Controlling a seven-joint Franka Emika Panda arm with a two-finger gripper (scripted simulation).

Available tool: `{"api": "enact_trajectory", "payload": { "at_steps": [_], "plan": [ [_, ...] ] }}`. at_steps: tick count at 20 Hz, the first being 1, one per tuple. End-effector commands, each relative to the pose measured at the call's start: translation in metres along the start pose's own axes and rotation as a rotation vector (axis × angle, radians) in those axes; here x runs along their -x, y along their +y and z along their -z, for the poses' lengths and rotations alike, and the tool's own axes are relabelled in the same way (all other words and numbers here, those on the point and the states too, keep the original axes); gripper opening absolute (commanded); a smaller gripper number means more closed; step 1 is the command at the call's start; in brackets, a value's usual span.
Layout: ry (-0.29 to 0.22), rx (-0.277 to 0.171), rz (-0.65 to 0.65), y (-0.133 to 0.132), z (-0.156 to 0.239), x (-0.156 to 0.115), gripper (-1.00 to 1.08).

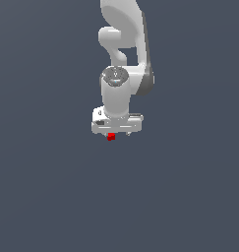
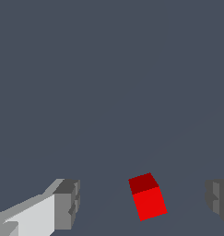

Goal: Pick up the red cube and move it to a goal position.

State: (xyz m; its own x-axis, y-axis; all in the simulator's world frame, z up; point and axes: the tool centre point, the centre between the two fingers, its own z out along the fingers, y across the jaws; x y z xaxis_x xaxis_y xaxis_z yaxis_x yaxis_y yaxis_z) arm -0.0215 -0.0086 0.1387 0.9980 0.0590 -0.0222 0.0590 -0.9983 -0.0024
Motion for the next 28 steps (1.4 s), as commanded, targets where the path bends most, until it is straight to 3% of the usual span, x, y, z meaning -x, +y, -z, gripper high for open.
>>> {"api": "enact_trajectory", "payload": {
  "at_steps": [1,14,26,27,28],
  "plan": [
    [0.002,0.000,0.030,0.002,-0.012,0.009,1.00],
    [0.017,0.004,0.235,0.023,-0.091,0.061,1.00],
    [0.022,0.005,0.304,0.034,-0.120,0.075,1.00],
    [0.022,0.005,0.304,0.034,-0.120,0.075,-1.00],
    [0.022,0.005,0.304,0.034,-0.120,0.075,-1.00]
  ]
}}
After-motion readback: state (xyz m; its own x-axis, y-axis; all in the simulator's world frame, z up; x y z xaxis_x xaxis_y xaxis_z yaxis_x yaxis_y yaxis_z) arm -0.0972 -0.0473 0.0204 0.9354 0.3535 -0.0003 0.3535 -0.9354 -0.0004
